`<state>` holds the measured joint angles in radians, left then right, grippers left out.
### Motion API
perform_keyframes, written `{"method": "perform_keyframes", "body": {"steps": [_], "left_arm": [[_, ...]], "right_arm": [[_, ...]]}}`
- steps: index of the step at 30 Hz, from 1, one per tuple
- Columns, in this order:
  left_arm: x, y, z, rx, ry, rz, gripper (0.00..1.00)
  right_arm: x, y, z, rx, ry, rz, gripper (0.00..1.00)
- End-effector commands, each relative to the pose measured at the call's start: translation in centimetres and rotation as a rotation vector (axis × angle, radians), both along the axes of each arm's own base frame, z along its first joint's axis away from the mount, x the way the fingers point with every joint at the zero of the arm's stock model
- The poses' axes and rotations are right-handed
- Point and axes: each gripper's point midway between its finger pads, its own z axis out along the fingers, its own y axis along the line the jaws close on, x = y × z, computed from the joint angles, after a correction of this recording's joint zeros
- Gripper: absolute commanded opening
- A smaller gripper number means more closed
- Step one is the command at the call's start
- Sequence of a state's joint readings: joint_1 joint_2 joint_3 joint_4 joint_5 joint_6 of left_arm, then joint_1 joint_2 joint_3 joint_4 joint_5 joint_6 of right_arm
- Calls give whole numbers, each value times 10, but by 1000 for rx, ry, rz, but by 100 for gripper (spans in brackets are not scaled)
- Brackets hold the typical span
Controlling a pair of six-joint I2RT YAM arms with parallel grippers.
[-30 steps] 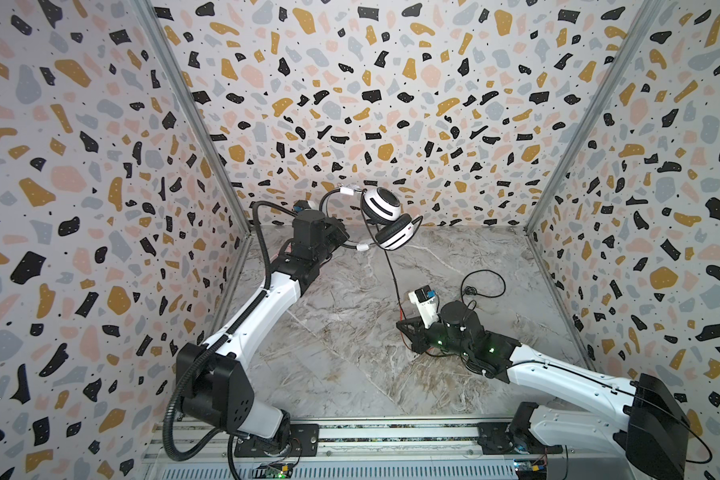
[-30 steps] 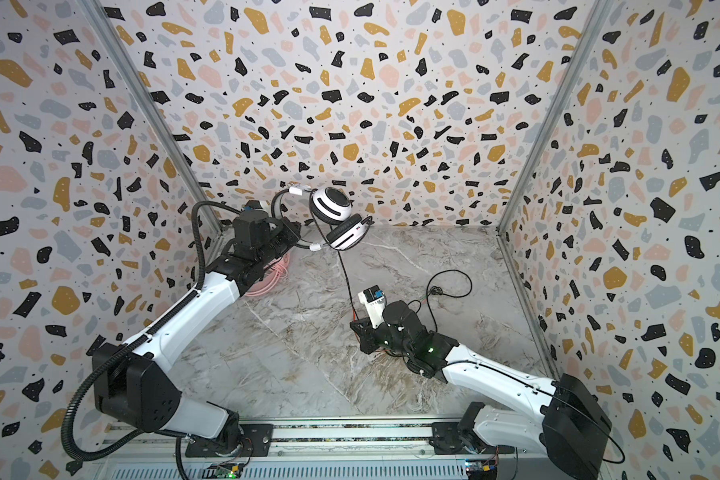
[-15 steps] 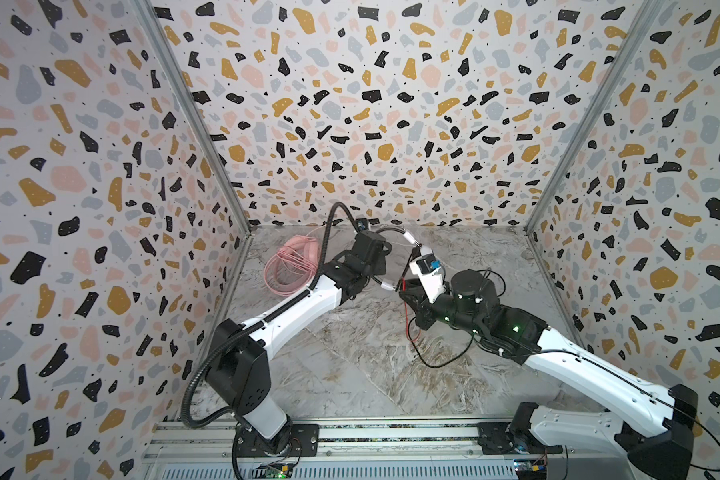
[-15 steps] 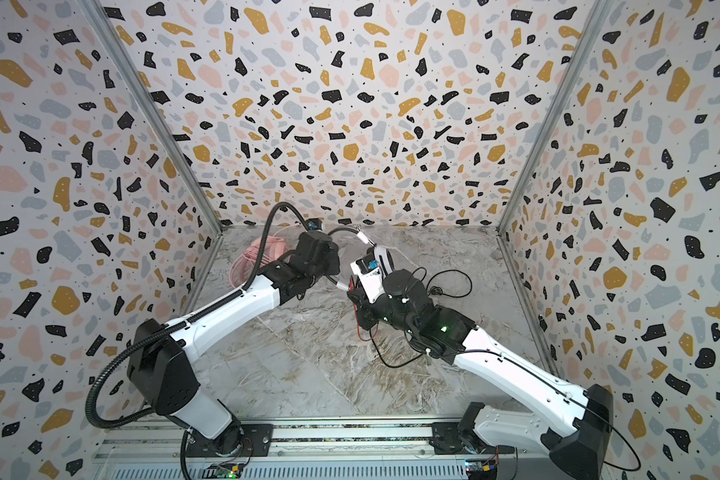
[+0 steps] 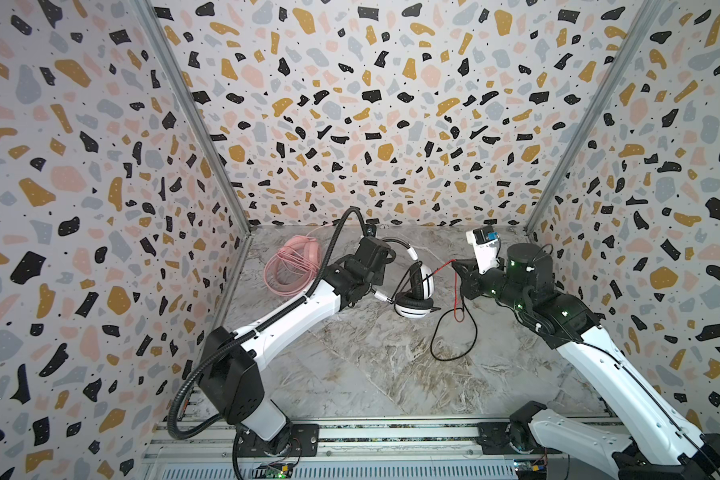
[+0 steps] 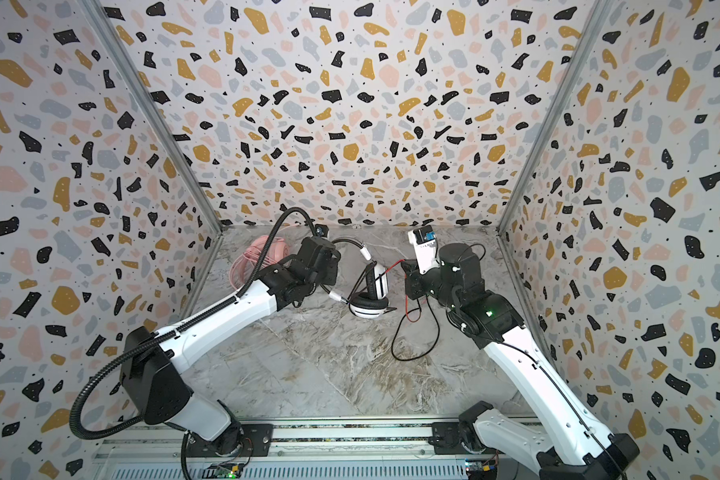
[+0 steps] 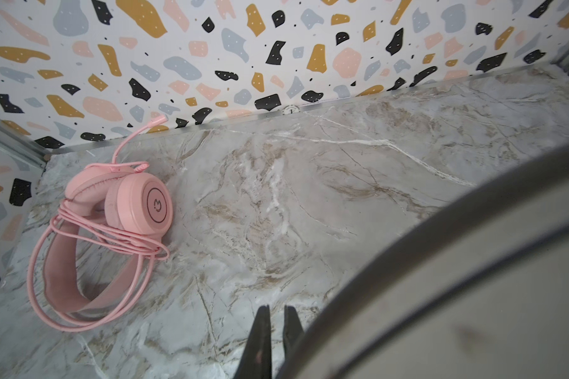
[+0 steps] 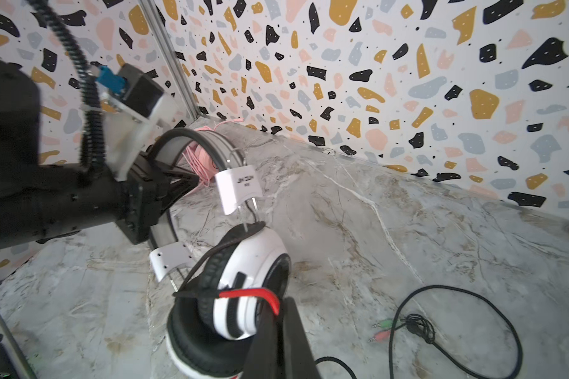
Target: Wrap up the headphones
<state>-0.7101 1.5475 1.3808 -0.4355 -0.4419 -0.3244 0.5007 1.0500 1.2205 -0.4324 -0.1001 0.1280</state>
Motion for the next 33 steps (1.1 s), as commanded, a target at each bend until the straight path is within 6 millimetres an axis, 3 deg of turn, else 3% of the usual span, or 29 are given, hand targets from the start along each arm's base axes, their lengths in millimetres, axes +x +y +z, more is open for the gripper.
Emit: {"method": "perform_keyframes", "body": {"steps": [1,7,12,18,22,26,33], "left_arm": [[-27,-5,-12,49,72,-134,0],[-57,-20,-33,24,199,-287,0],[-80,-49,-13,-141,219,-442,0],[-87,-59,14,-263,213,-486,0],[-82,-54,22,-272,226,-466,0],[-76,-46,29,-396,293,-482,0],[-65,-18,52,-384,289,-440,0]], "right_arm": [[11,-14,55,41,-156,-42,0],[34,-15,45,45,-140,-34,0],[44,-9,8,72,-71,1,0],[39,1,-38,100,12,65,0],[29,5,-48,150,25,119,13],[25,5,-60,181,59,147,26],[26,-15,-91,213,110,107,48]]}}
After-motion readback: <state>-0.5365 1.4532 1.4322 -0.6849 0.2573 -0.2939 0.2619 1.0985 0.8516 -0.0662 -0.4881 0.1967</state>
